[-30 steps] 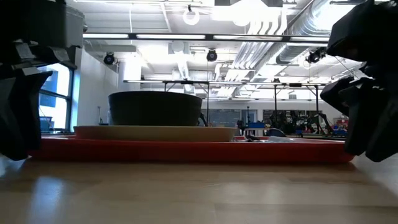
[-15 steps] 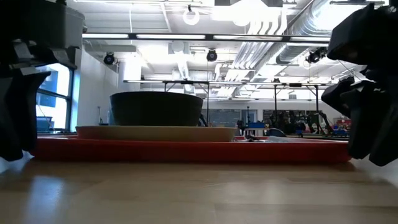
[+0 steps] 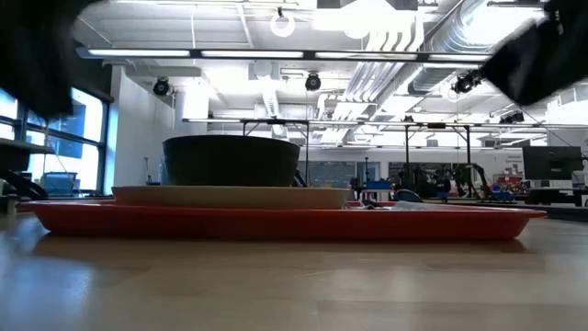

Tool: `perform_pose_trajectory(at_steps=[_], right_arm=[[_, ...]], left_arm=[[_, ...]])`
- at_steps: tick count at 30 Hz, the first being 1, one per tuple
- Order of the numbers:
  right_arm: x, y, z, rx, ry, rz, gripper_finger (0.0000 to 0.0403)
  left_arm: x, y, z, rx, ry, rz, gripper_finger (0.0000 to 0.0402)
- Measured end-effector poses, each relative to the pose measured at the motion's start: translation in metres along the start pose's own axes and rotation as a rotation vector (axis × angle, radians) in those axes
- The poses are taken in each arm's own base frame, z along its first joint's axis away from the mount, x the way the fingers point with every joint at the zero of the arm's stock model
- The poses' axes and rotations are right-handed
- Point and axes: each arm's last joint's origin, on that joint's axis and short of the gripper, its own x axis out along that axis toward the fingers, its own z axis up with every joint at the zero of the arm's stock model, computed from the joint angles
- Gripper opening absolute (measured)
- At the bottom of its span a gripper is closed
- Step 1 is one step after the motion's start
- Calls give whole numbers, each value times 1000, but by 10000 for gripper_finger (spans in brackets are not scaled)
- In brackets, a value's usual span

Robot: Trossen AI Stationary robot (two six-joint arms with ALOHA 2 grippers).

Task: Set up tray
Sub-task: Return to Home Position

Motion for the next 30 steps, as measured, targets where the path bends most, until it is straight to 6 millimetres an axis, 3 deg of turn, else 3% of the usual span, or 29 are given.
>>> perform_pose_trajectory(at_steps=[5,12,16,21,26,30], right_arm=[[-34,-12,24,-50,-208,-112,117],[-78,-53,53,-64,-347,-213,102],[-92,-74,61,-114,-375,-260,79],[-96,-91,68,-153,-382,-309,49],[-97,-103,74,-166,-415,-375,8],[-94,-108,74,-185,-534,-351,8]], left_arm=[[-30,34,-7,34,-200,283,117],[-55,109,-16,-126,-376,290,117],[-45,145,-20,-165,-453,134,117],[-14,184,-26,-160,-641,-129,103],[10,223,-35,-217,-882,-199,59],[18,250,-43,-258,-1008,-247,21]])
